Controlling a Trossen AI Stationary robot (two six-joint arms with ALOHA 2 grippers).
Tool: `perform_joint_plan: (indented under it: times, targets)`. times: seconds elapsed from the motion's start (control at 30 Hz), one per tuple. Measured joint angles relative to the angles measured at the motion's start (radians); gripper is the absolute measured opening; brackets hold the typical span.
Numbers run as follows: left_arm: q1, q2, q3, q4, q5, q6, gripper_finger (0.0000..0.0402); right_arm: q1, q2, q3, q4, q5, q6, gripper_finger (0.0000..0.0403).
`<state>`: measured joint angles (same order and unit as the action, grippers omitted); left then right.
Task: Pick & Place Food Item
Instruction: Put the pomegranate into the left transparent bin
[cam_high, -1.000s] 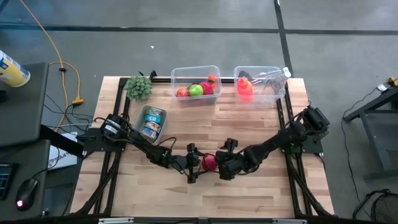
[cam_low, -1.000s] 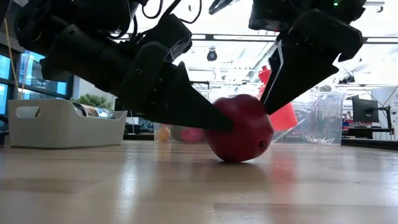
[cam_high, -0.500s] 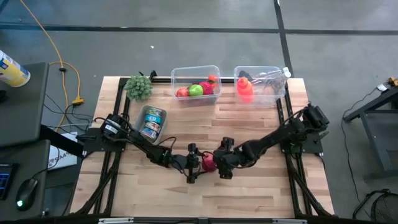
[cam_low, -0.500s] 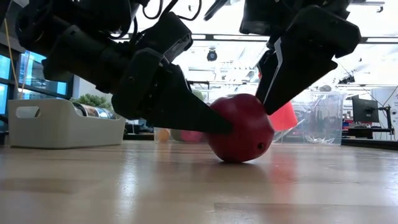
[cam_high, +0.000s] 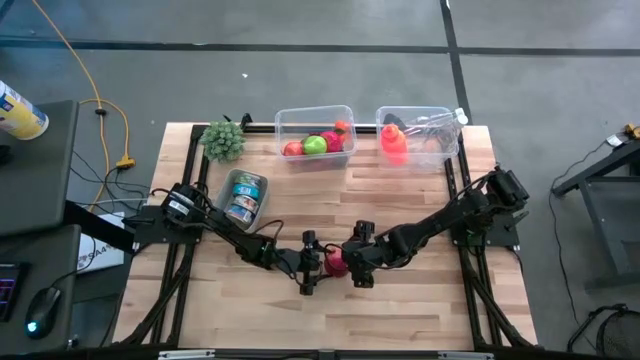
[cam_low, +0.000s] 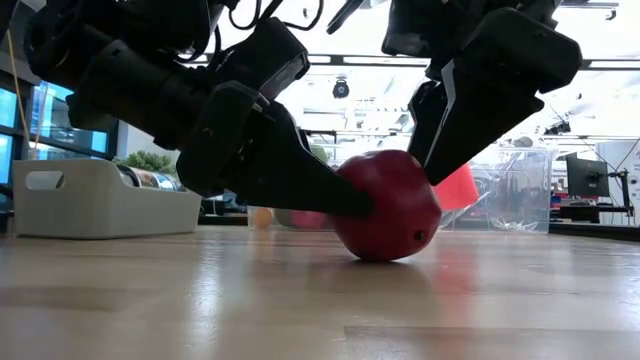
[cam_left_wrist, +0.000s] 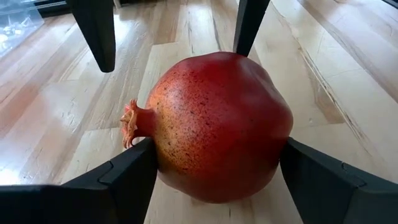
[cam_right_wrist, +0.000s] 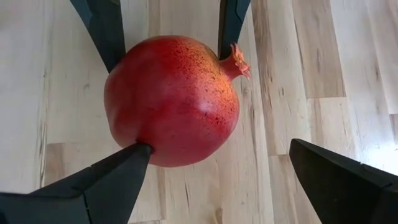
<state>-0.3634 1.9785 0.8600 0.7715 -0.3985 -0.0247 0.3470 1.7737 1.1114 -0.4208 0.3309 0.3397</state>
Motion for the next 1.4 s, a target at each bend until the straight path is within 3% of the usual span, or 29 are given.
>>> perform_joint_plan:
  times: [0.4, 0.57, 0.7, 1.0, 1.27, 1.4]
  targets:
    - [-0.054, -0.004, 0.001, 0.001, -0.166, 0.052, 0.0289, -0.002, 0.002, 0.002, -0.009, 0.039, -0.052, 0.0382]
    - [-0.095, -0.040, 0.007, 0.010, -0.308, 0.081, 0.0288, 0.030, -0.039, 0.003, -0.117, 0.181, 0.054, 0.0382]
    - [-0.110, -0.067, 0.009, 0.010, -0.308, 0.046, 0.0287, 0.085, -0.096, 0.003, -0.174, 0.289, 0.109, 0.0382]
    - [-0.109, -0.148, 0.007, -0.050, -0.317, 0.062, 0.0287, 0.213, -0.224, 0.002, -0.331, 0.359, 0.254, 0.0382]
    - [-0.146, -0.254, 0.005, -0.062, -0.513, 0.170, 0.0265, 0.371, -0.291, 0.002, -0.452, 0.523, 0.399, 0.0382]
    - [-0.178, -0.334, 0.005, -0.069, -0.511, 0.201, 0.0264, 0.434, -0.293, 0.001, -0.501, 0.597, 0.406, 0.0382]
